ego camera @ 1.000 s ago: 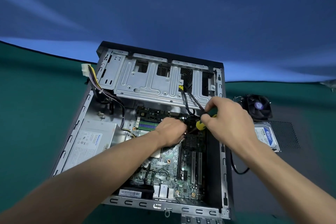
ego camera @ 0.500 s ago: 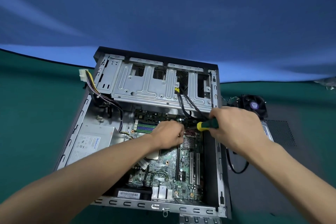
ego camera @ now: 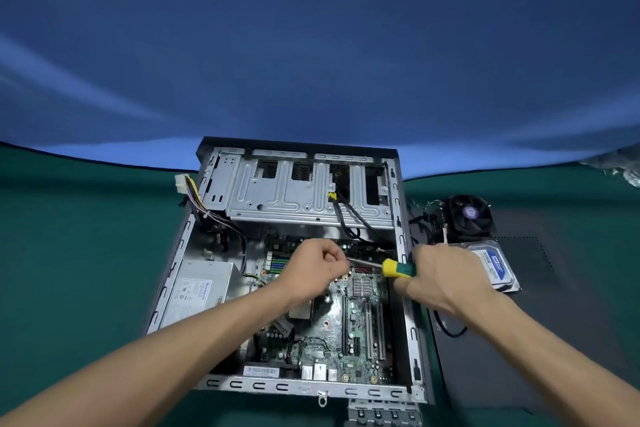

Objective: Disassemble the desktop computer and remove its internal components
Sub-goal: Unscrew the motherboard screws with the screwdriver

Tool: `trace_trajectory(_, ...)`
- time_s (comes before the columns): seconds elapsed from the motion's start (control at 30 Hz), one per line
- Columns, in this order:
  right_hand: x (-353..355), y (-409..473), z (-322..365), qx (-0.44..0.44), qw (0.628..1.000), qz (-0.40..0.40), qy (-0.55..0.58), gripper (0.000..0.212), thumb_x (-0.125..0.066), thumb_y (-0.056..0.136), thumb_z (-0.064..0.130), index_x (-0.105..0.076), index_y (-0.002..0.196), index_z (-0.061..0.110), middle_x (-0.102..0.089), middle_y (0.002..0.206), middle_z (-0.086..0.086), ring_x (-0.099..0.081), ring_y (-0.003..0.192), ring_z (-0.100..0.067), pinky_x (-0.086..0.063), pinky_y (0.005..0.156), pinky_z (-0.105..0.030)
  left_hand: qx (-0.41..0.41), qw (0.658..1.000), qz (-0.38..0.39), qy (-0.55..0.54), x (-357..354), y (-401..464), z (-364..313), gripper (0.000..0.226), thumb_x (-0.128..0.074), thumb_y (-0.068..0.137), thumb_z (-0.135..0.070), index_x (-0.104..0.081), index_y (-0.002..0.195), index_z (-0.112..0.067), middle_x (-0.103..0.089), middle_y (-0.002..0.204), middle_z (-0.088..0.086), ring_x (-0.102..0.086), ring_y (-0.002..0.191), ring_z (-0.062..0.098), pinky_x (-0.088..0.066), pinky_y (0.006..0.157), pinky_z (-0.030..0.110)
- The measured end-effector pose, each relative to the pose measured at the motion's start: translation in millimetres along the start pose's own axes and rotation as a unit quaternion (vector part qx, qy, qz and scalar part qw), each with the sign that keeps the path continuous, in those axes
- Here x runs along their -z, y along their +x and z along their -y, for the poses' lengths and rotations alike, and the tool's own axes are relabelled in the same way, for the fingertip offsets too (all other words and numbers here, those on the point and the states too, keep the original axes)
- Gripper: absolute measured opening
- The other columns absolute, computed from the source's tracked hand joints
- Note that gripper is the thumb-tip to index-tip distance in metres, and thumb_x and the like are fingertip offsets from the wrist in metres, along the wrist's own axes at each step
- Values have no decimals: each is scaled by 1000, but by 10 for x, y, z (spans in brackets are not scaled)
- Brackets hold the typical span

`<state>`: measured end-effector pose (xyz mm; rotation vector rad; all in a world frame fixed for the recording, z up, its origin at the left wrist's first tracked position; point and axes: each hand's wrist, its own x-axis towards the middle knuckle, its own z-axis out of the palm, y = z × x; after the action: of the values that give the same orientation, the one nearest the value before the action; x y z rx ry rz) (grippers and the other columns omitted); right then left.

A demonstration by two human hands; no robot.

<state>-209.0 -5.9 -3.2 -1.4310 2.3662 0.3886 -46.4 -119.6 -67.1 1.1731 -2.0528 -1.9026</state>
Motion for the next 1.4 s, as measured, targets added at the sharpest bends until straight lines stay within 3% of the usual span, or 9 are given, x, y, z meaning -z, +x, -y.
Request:
trace_trajectory(0.13, -93, -36, -171, 44, 995, -37, 83, 21, -49, 81, 48, -47, 82, 28, -48, 68, 6, -46, 68, -20, -32, 59, -29, -18, 998, -51, -30, 32, -120, -250, 10, -60, 86, -3, -63, 77, -6, -43, 53, -1, -39, 45, 12, -42, 41, 19)
trace_trajectory(0.27, -140, -46, -293, 53, 959, -78, 269, 14, -52, 85, 28, -51, 74, 20, -55, 64, 5, -52, 67, -22, -32, 52, -29, -29, 996, -81, -21, -19, -239, -493, 14, -60, 84, -1, -63, 73, -8, -50, 57, 4, -45, 45, 12, -42, 41, 23)
trace_trajectory(0.4, -76, -47, -277, 109, 870, -80, 475, 15, -60, 86, 13, -62, 74, 23, -57, 57, 9, -50, 53, -11, -39, 54, -27, -32, 995, -91, -11, -190, -254, -729, 13, -61, 85, -3, -64, 74, -9, -54, 65, 11, -45, 50, 19, -37, 44, 25)
trace_trajectory(0.57, 37, 14, -363, 126, 746, -42, 652, 14, -65, 88, 13, -64, 74, 12, -57, 49, 2, -47, 35, -15, -39, 41, -21, -38, 994, -99, 14, -490, -157, -987, 11, -63, 87, -8, -62, 75, -9, -51, 53, -2, -46, 44, 13, -36, 41, 22)
trace_trajectory(0.83, -129, 193, -597, 74, 628, 42, 773, 16, -60, 89, 10, -64, 74, 6, -61, 56, -6, -46, 35, -13, -40, 39, -21, -33, 985, -160, 56, -792, 58, -1036, 15, -68, 85, -14, -66, 70, -16, -61, 55, 0, -56, 50, 16, -45, 47, 30)
trace_trajectory(1.0, -270, 221, -662, 12, 540, 102, 835, 15, -63, 88, 12, -63, 74, 7, -59, 54, -5, -45, 34, -13, -40, 37, -22, -55, 971, -168, 161, -918, 162, -975, 11, -66, 86, -18, -72, 79, -13, -67, 63, 1, -58, 54, 15, -49, 55, 34)
trace_trajectory(1.17, -407, 256, -725, -23, 569, 67, 819, 16, -61, 89, 8, -63, 74, 4, -56, 50, -3, -44, 34, -13, -39, 36, -22, -79, 957, -117, 252, -966, 226, -893, 13, -61, 89, -25, -73, 87, -20, -65, 69, -10, -61, 64, 11, -50, 63, 29)
trace_trajectory(1.33, -782, 382, -786, -74, 775, 48, 626, 20, -63, 86, 14, -61, 67, 8, -60, 47, 1, -49, 35, -12, -39, 41, -21, -67, 908, -86, 405, -917, 357, -787, 10, -51, 90, -30, -54, 81, -30, -55, 72, -13, -53, 71, 12, -34, 62, 26)
trace_trajectory(1.4, -989, 449, -764, -115, 818, 66, 560, 22, -62, 86, 17, -60, 64, 12, -62, 48, 2, -52, 35, -12, -42, 45, -24, -77, 901, -45, 424, -898, 415, -774, 9, -47, 91, -29, -51, 82, -26, -55, 74, -10, -54, 71, 14, -34, 62, 28)
